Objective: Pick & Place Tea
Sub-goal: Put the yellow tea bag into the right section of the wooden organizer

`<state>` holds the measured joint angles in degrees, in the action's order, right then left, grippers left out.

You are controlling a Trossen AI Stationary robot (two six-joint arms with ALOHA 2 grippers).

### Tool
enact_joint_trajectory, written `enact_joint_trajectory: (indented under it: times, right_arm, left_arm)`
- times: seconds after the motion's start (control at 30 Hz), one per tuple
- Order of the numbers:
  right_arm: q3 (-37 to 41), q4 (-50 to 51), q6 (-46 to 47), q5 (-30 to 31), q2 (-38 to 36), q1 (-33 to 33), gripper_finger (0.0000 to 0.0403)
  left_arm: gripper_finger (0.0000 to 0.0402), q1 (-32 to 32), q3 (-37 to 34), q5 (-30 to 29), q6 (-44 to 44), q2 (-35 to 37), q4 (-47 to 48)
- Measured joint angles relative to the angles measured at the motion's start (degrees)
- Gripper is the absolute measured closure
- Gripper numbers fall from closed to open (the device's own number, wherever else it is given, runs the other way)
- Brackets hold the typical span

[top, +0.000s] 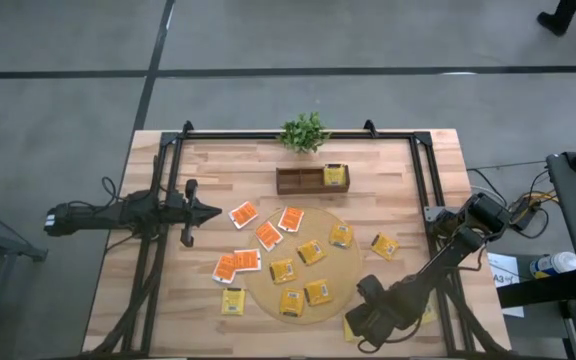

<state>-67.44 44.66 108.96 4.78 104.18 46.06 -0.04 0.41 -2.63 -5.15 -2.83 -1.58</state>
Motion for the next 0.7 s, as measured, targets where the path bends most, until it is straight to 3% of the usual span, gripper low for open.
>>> enact_joint_trajectory:
  times: [0.23, 0.7]
  right_arm:
    - [-0.4, -0.8, -1.2, 2.7, 0.0, 0.0, 0.0261]
    - [0.4, -0.5, -1.0, 2.1, 0.0, -0.1, 0.0171]
  left_arm:
    - [0.0402, 0.0, 0.0, 0.0, 0.0, 0.0, 0.0]
    - [0.0402, 0.0, 0.0, 0.0, 0.0, 0.0, 0.0]
